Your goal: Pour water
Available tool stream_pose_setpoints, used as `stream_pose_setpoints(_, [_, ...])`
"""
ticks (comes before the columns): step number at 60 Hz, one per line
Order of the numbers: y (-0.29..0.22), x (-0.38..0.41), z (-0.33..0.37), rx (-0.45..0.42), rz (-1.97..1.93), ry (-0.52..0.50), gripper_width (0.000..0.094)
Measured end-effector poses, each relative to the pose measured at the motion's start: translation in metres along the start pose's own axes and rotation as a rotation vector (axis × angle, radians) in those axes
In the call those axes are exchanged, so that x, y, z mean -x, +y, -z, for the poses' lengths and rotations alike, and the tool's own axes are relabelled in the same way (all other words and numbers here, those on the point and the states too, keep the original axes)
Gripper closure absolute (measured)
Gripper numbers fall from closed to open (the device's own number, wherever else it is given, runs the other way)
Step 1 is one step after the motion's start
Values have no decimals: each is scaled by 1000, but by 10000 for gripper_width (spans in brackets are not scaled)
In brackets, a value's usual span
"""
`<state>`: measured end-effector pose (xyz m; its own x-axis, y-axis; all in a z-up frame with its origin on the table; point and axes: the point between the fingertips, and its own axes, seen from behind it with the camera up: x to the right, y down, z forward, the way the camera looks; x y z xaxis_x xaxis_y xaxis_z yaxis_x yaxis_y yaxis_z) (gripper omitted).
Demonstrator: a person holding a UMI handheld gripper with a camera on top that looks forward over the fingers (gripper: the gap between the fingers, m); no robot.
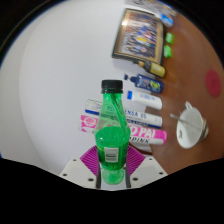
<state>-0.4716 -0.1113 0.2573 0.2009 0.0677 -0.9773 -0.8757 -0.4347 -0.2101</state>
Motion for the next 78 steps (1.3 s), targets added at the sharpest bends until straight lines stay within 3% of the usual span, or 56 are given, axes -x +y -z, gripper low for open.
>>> stream_pose_setpoints(9, [-67,42,28,-73,526,28,608])
stream_pose_setpoints(19, [-149,40,65,-173,1001,150,611])
stream_pose_setpoints(29, [-204,-37,77,-135,1253,331,612])
stream_pose_setpoints(53, [-214,-209,87,14,1265,484,610])
stream_pose_setpoints(63, [-210,-218,90,-15,1283,475,600])
stream_pose_setpoints(71, [-210,-219,91,-2,1261,496,414])
stream_pose_setpoints(73, [-209,-219,93,12,1256,509,304])
stream_pose_setpoints(76, [-208,-218,100,26,1244,533,65])
stream_pose_setpoints(78, [-206,-216,105,39,1230,553,108])
